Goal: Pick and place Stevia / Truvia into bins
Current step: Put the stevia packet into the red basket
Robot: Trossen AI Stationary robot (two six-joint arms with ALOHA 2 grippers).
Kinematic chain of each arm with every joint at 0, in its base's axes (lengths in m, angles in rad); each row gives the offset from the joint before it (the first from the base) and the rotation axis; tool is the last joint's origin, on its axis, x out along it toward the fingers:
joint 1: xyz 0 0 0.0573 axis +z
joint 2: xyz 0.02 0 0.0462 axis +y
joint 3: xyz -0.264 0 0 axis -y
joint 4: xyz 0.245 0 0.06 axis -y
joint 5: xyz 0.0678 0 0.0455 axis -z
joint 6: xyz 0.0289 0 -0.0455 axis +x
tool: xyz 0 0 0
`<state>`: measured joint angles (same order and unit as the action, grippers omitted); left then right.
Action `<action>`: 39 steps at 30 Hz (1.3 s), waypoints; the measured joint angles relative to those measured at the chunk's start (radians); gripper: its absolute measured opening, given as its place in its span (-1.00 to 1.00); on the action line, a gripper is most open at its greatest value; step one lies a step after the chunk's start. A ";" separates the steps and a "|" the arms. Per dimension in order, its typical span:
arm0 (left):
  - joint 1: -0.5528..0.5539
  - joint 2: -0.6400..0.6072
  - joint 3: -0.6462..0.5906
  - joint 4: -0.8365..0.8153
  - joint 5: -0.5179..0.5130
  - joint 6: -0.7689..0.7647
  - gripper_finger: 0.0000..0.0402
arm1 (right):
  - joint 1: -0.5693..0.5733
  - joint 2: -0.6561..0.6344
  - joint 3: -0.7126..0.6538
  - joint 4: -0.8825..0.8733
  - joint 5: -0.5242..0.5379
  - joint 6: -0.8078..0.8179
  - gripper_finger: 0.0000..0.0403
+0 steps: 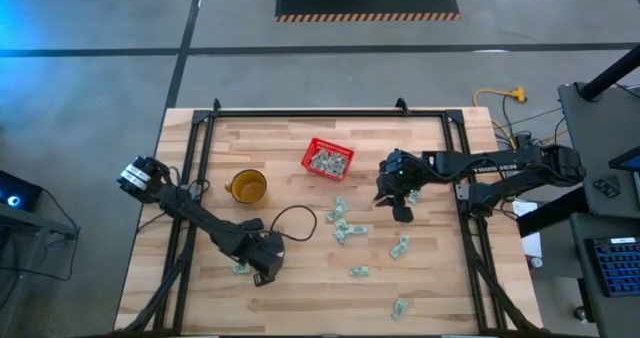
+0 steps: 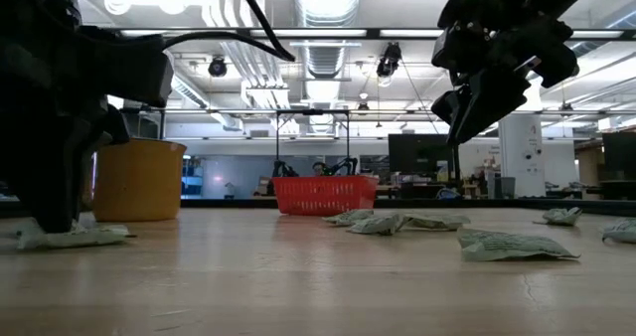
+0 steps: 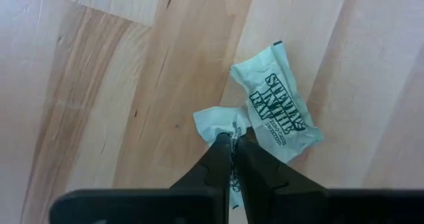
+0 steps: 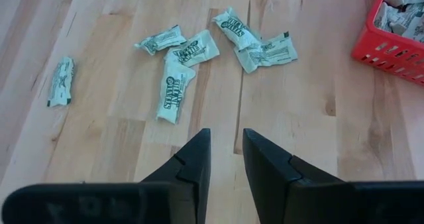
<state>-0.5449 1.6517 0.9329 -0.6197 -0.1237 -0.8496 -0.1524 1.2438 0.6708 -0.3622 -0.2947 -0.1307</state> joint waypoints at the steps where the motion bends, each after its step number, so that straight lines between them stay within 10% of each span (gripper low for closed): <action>1: 0.000 -0.002 0.001 -0.001 0.000 0.001 -0.97 | 0.000 0.000 0.000 0.000 0.000 0.000 -0.59; 14: 0.008 -0.017 0.126 -0.019 -0.121 0.275 -0.97 | 0.000 0.000 0.000 0.003 0.000 0.000 -0.64; 26: 0.110 -0.018 0.171 0.261 -0.835 0.954 -0.97 | 0.000 0.001 0.000 0.008 0.000 -0.001 -0.61; 39: 0.444 -0.018 0.162 0.491 -0.806 1.153 -0.97 | 0.000 0.001 0.000 0.007 0.000 -0.002 -0.66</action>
<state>-0.1010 1.6341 1.0950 -0.1288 -0.9299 0.3035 -0.1528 1.2446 0.6708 -0.3547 -0.2947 -0.1329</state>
